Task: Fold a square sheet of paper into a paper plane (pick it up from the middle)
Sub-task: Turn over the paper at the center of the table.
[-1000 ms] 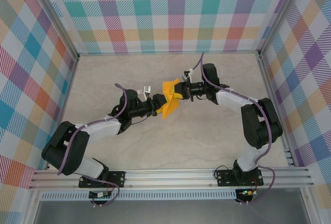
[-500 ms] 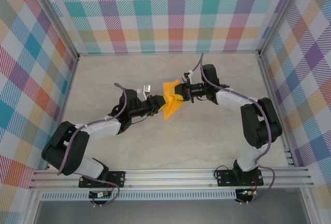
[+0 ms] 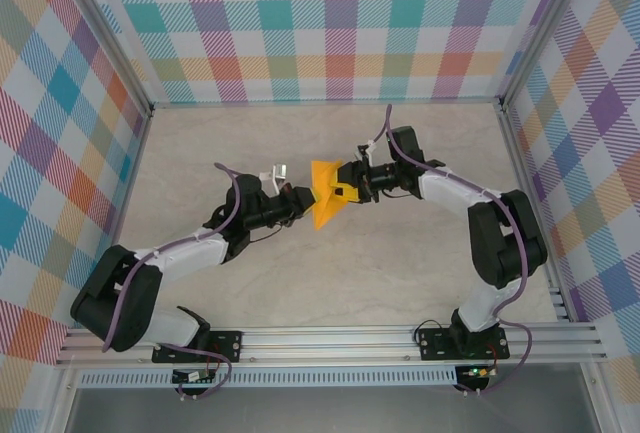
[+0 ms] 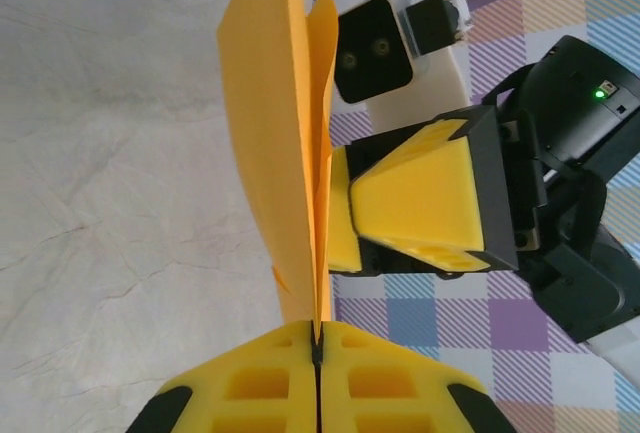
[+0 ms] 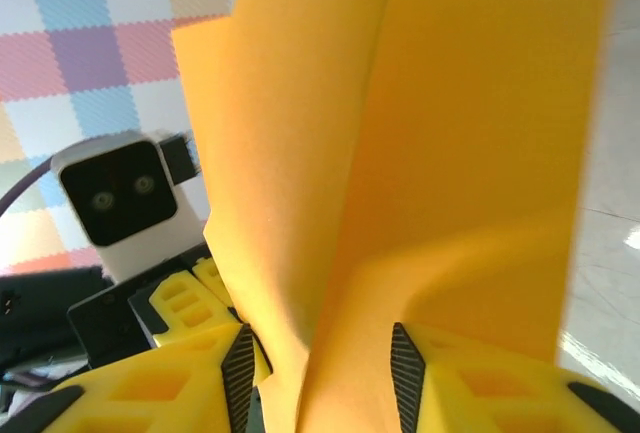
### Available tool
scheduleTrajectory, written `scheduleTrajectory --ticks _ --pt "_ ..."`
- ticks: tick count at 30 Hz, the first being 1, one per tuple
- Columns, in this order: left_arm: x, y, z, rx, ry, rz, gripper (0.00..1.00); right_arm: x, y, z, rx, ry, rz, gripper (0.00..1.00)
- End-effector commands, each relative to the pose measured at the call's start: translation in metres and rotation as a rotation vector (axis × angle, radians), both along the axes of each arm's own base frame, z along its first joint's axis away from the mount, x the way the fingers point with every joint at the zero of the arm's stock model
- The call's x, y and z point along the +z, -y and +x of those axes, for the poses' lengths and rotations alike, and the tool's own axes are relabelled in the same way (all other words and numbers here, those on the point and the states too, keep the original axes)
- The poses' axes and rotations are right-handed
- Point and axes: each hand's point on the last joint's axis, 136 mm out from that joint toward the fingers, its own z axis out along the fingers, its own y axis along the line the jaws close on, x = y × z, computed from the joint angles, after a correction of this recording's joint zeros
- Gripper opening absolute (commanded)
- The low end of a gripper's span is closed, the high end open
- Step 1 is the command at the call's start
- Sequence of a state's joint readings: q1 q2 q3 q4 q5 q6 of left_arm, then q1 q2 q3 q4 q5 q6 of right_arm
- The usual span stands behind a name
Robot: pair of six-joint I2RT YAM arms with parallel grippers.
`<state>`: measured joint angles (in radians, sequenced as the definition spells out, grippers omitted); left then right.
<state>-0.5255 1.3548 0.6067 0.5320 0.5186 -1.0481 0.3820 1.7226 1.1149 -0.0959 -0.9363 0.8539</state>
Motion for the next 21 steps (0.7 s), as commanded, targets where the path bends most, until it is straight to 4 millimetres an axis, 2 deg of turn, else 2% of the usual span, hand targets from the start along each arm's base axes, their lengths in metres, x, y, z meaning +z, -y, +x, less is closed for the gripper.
scheduleTrajectory --ticks 1,4,7,11,14,18,21 --pt "-0.011 -0.024 -0.002 0.042 0.012 0.201 0.05 0.008 0.019 0.003 -0.059 0.099 -0.135 0.46" --pt "-0.022 -0.053 -0.008 0.09 0.003 0.428 0.05 0.0 0.039 0.007 -0.14 0.138 -0.283 0.51" --pt "-0.027 -0.083 -0.014 0.122 -0.035 0.664 0.05 0.001 0.057 0.007 -0.207 0.184 -0.378 0.59" --pt "-0.018 -0.11 -0.012 0.17 -0.031 0.94 0.05 0.008 0.075 0.005 -0.27 0.241 -0.448 0.74" --pt "-0.013 -0.12 -0.007 0.198 -0.021 1.127 0.05 0.011 0.086 0.002 -0.312 0.278 -0.487 0.85" --pt "-0.006 -0.129 0.006 0.237 0.007 1.392 0.05 0.01 0.102 -0.004 -0.364 0.322 -0.539 0.95" --pt "-0.009 -0.123 0.017 0.224 0.015 1.557 0.05 0.009 0.112 -0.009 -0.393 0.341 -0.574 0.98"
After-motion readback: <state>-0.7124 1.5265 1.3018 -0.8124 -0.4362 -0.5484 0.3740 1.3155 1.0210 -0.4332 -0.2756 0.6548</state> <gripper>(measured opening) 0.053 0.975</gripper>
